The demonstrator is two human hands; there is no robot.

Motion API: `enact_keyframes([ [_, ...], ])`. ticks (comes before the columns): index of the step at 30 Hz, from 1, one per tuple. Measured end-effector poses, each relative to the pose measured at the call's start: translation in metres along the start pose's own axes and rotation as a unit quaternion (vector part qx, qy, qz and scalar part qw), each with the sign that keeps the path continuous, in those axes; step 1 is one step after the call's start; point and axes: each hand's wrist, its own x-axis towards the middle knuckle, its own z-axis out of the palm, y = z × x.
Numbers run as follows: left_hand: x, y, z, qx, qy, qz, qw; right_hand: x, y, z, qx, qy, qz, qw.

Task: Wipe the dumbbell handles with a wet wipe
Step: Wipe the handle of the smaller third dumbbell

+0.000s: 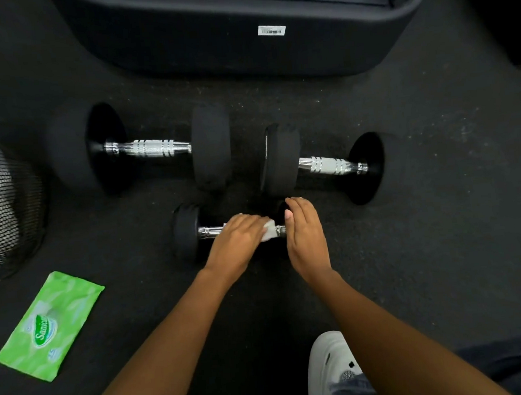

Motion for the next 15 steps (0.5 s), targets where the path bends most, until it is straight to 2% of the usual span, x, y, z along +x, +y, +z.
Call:
enact_keyframes([
  [3,0.002,-0.005,-0.003,0.016,-0.021,-0.039,0.999,-0.001,-0.001,0.000,-0.003,0.006,-0.002,1.000],
  [7,0.017,0.009,0.001,0.000,-0.093,-0.114,0.989,-0.001,-0.001,0.002,0.000,0.004,0.003,1.000],
  [10,0.021,0.014,0.006,0.003,-0.126,-0.073,0.989,0.001,0.000,0.002,0.011,0.004,0.009,1.000],
  [12,0.015,0.013,0.005,-0.010,-0.107,-0.036,0.994,0.002,0.000,0.001,0.013,0.001,0.006,1.000],
  [15,0.008,0.005,0.000,0.019,-0.053,-0.051,0.997,0.002,-0.001,0.001,0.006,0.002,0.001,1.000],
])
